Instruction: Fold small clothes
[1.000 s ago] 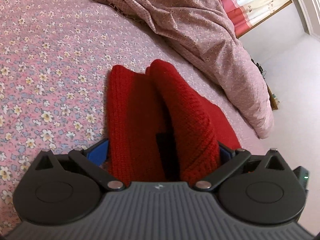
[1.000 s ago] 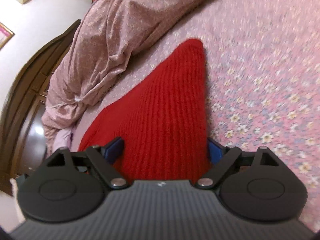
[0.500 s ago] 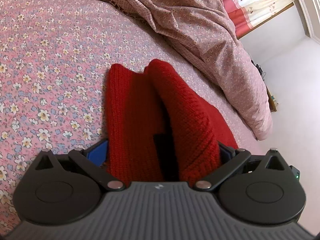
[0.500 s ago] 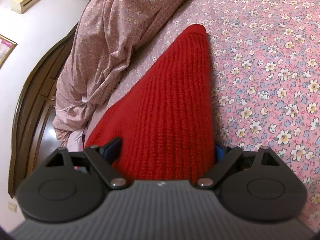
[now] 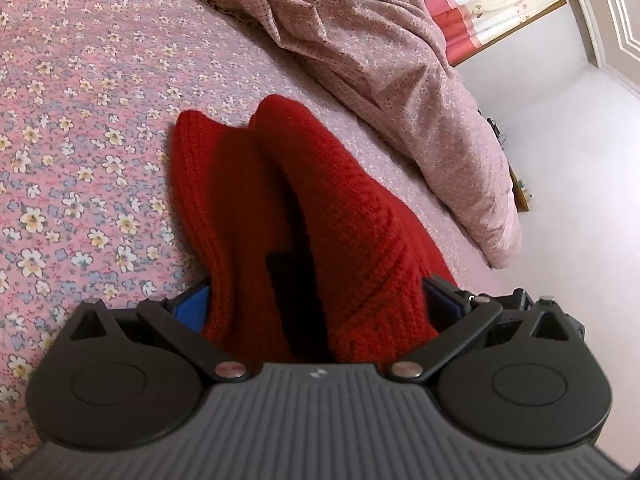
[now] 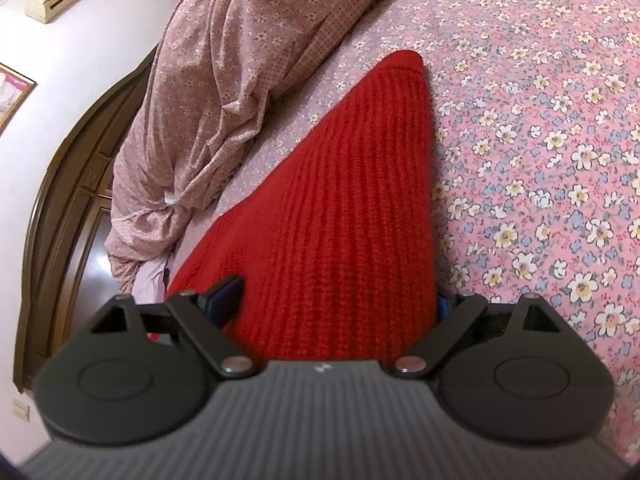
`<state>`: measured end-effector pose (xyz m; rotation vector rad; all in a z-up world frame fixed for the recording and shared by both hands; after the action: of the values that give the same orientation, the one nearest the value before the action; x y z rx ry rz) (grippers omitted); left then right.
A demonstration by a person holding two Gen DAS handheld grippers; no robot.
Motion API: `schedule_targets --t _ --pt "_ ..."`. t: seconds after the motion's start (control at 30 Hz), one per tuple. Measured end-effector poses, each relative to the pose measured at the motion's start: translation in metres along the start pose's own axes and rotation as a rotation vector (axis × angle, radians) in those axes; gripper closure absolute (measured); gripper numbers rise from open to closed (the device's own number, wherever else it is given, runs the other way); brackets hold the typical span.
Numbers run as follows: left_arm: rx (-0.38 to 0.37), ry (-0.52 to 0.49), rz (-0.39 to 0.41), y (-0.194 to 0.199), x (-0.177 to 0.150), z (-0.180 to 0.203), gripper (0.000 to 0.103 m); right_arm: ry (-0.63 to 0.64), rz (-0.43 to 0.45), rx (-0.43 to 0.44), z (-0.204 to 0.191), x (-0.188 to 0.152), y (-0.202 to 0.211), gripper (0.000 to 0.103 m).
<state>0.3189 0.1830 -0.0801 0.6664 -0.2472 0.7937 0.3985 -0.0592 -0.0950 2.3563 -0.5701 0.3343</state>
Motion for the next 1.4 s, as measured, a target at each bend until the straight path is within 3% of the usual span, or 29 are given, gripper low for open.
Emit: schedule_targets --t 0.2,0.5,0.73,1.07,1.23,1.4 --pt "-0.067 0.025 0.014 -0.006 -0.002 -0.001 0.008 0.012 0.059 0.039 -0.002 -0.005 0.009 0.030" --pt "-0.138 0.077 0.048 0.005 0.000 0.000 0.009 0.064 0.115 0.063 -0.031 -0.004 0.032 0.038" --pt "-0.235 0.040 0.060 0.029 -0.016 0.034 0.009 0.043 0.123 0.129 -0.047 -0.012 0.062 0.038" --pt "-0.292 -0.026 0.052 0.051 -0.046 0.103 0.009 0.033 0.185 0.159 -0.053 -0.021 0.139 0.038" --pt "-0.328 -0.063 0.030 0.053 -0.073 0.146 0.009 0.046 0.239 0.162 -0.041 -0.023 0.191 0.038" --pt "-0.350 -0.090 -0.014 0.030 -0.107 0.184 0.009 0.043 0.291 0.147 -0.007 -0.019 0.234 0.038"
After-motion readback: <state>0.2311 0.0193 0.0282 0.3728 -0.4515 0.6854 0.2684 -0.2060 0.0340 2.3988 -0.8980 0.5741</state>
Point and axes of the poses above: each gripper's, at about its wrist camera, not at the fingertips, and y roughly against the way its jaws point, z to its right, x to its top, the point moved 5 cm from there along -y, roughly the way its jaws point, and after that the axes turned 4 degrees about -x, right-handed, at the moved point
